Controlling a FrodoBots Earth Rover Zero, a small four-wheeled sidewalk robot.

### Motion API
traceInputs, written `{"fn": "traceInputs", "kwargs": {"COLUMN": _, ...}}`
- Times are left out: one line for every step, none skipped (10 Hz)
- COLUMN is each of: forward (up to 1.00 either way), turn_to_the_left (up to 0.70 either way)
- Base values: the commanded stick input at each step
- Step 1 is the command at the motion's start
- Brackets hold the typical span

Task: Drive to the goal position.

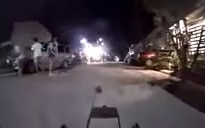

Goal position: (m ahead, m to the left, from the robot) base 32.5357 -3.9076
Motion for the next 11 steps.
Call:
{"fn": "traceInputs", "kwargs": {"forward": 0.85, "turn_to_the_left": -0.24}}
{"fn": "traceInputs", "kwargs": {"forward": 0.85, "turn_to_the_left": -0.01}}
{"fn": "traceInputs", "kwargs": {"forward": 0.85, "turn_to_the_left": 0.00}}
{"fn": "traceInputs", "kwargs": {"forward": 0.85, "turn_to_the_left": -0.02}}
{"fn": "traceInputs", "kwargs": {"forward": 0.85, "turn_to_the_left": -0.13}}
{"fn": "traceInputs", "kwargs": {"forward": 0.85, "turn_to_the_left": -0.28}}
{"fn": "traceInputs", "kwargs": {"forward": 0.85, "turn_to_the_left": -0.34}}
{"fn": "traceInputs", "kwargs": {"forward": 0.85, "turn_to_the_left": -0.02}}
{"fn": "traceInputs", "kwargs": {"forward": 0.85, "turn_to_the_left": 0.00}}
{"fn": "traceInputs", "kwargs": {"forward": 0.85, "turn_to_the_left": 0.00}}
{"fn": "traceInputs", "kwargs": {"forward": 0.85, "turn_to_the_left": 0.00}}
